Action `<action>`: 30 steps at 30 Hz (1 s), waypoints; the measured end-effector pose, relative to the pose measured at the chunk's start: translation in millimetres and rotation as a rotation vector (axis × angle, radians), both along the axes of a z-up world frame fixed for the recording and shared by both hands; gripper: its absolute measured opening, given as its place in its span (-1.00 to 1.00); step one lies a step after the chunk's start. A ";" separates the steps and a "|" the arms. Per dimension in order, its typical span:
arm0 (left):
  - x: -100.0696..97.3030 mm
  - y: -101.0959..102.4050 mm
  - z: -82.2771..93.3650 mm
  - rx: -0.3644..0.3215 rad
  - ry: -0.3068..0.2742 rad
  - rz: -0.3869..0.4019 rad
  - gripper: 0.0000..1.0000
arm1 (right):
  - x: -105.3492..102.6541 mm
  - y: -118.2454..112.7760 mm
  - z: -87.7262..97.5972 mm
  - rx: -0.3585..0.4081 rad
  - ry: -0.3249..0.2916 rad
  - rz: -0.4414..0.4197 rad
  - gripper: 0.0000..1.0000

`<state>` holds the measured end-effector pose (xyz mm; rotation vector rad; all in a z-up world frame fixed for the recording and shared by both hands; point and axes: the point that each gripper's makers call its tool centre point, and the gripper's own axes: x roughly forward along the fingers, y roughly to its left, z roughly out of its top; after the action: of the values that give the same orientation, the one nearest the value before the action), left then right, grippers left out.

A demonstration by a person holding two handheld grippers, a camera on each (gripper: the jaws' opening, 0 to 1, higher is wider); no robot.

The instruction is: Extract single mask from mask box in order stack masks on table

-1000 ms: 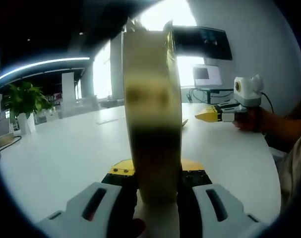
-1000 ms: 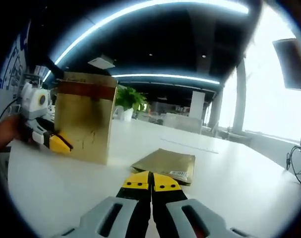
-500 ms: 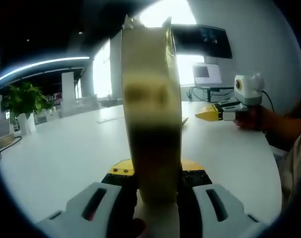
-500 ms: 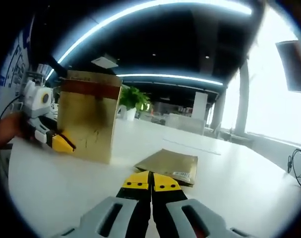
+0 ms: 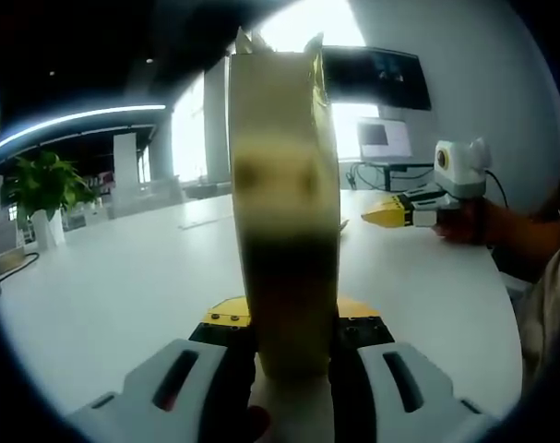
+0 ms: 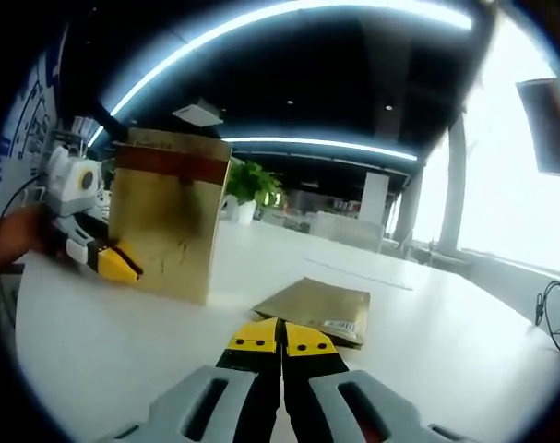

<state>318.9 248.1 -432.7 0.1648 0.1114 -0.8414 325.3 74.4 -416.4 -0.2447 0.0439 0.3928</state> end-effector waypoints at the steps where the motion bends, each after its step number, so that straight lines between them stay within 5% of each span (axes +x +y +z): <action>1: -0.1 -0.2 0.0 0.000 0.000 0.000 -0.59 | 0.2 0.2 -0.3 -0.001 0.001 0.001 -1.00; 17: -1.8 -2.1 1.3 0.000 -0.002 -0.001 -0.59 | -0.6 0.6 3.4 -0.022 -0.026 0.000 -1.00; 23: 0.0 -0.2 0.6 0.004 -0.007 0.001 -0.59 | -3.9 0.7 23.6 0.026 -0.104 0.017 -1.00; 27: -0.2 -0.3 0.6 0.002 -0.005 0.001 -0.59 | -5.5 8.4 29.4 -0.027 -0.092 0.037 -1.00; 30: 0.1 0.1 0.4 0.001 -0.004 0.001 -0.59 | -11.5 20.4 49.0 0.026 -0.102 0.081 -1.00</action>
<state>319.0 248.2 -432.3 0.1671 0.1083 -0.8404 313.8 94.8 -367.4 -0.2412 -0.0718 0.4607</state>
